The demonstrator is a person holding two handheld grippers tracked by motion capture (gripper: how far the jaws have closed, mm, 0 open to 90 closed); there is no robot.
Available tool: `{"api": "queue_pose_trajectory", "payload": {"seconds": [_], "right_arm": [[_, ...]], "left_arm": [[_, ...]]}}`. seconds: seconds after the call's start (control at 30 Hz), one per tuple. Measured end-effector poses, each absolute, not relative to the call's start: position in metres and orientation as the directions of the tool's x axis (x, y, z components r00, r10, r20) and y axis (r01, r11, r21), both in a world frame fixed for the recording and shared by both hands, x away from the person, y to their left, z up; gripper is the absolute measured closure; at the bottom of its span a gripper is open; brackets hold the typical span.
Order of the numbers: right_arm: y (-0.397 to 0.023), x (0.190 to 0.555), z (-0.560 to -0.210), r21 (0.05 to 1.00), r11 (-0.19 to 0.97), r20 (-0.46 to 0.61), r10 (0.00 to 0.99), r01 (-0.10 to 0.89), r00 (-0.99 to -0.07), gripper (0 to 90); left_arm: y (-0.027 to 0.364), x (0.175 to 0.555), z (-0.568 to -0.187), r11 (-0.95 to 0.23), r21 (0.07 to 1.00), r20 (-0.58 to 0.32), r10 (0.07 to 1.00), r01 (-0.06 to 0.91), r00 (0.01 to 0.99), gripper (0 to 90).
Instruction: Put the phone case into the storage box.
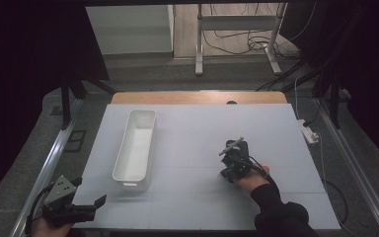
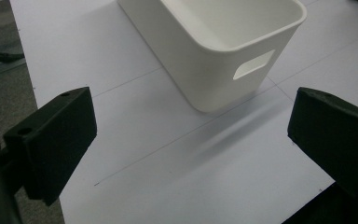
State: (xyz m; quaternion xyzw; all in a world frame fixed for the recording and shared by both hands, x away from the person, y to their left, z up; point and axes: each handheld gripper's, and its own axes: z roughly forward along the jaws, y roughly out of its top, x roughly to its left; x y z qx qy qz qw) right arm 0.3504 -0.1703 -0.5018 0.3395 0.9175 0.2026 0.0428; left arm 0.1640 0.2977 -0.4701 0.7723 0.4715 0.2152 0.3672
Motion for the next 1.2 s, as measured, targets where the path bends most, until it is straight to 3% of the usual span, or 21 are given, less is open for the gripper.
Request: {"api": "queue_pose_trajectory", "payload": {"seconds": [0.43, 0.97, 1.1, 1.2], "right_arm": [[-0.211, 0.343, -0.501, 0.417, 0.636, 0.072, 0.689, 0.649, -0.721, 88.1], [-0.207, 0.339, -0.488, 0.45, 0.629, 0.069, 0.684, 0.634, -0.726, 84.2], [-0.206, 0.336, -0.478, 0.464, 0.629, 0.055, 0.682, 0.624, -0.729, 78.3], [-0.208, 0.335, -0.473, 0.469, 0.62, 0.046, 0.694, 0.629, -0.718, 68.1]], "left_arm": [[0.297, 0.164, -0.47, -0.286, 0.769, -0.015, 0.886, 0.572, 0.463, 1.9], [0.297, 0.164, -0.47, -0.286, 0.769, -0.013, 0.887, 0.572, 0.462, 2.0], [0.297, 0.165, -0.47, -0.283, 0.769, -0.016, 0.888, 0.574, 0.459, 1.9], [0.297, 0.165, -0.47, -0.285, 0.768, -0.014, 0.888, 0.574, 0.459, 1.9]]}}
